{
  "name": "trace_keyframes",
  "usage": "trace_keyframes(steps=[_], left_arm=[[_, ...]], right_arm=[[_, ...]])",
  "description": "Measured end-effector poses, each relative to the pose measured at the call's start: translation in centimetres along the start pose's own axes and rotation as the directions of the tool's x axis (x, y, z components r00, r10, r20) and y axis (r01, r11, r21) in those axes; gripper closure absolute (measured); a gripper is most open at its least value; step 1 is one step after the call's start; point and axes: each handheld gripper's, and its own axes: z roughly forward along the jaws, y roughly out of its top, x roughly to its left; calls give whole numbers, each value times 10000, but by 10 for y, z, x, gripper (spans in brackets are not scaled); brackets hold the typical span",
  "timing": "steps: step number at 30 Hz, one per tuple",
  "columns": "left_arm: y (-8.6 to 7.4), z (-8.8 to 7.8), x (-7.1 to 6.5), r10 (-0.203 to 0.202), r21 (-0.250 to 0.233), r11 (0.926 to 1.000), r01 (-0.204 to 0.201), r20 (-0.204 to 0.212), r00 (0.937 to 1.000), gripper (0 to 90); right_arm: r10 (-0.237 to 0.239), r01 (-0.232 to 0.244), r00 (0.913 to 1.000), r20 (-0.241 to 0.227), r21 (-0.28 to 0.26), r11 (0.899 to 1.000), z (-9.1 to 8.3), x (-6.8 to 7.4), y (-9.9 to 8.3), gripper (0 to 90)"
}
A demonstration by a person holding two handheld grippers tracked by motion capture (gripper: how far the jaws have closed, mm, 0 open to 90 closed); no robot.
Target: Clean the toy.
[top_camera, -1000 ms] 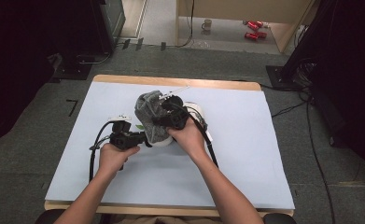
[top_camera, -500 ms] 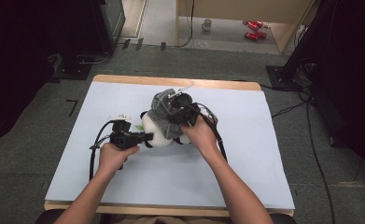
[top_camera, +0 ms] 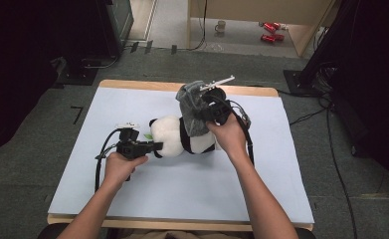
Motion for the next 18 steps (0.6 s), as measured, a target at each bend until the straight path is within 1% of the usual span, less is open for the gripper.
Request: trace_keyframes(steps=[1, 2, 3, 6, 7, 9, 12, 14, 17, 18], left_arm=[[0, 0, 0, 4, 11, 10000, -4, 4, 10000, 764], [0, 0, 0, 16, 17, 10000, -16, -2, 10000, 764], [0, 0, 0, 10, 5, 10000, -10, -8, 10000, 764], [0, 0, 0, 15, -12, 10000, -15, -28, 10000, 764], [0, 0, 0, 25, 4, 10000, -25, -35, 10000, 764], [0, 1, -1, 20, 24, 10000, -19, -69, 10000, 763], [0, 1, -1, 27, 46, 10000, -27, -86, 10000, 763], [0, 1, -1, 16, 38, 10000, -16, -78, 10000, 763], [0, 1, -1, 9, 20, 10000, -8, -92, 10000, 763], [0, 1, -1, 15, 28, 10000, -15, -104, 9999, 763]], right_arm=[[5, -5, 9999, 140, 0, 10000, -4, 0, 2, 778], [-165, 162, 9993, 330, 89, 9998, -5, -1, 3, 778], [-195, 185, 9989, 418, 247, 9995, -5, -1, 4, 778], [-326, 308, 9991, 270, 660, 9973, 4, 2, 1, 777], [-317, 302, 9993, 180, 775, 9965, 9, 4, -1, 775], [-291, 305, 9994, -178, 864, 9958, 19, 7, -5, 773], [13, 52, 9969, -781, 835, 9965, 29, 9, -8, 772], [116, -39, 9956, -925, 822, 9966, 32, 12, -7, 772], [27, 77, 9941, -1081, 951, 9954, 39, 18, -7, 774], [7, 113, 9927, -1206, 985, 9951, 42, 21, -7, 775]])
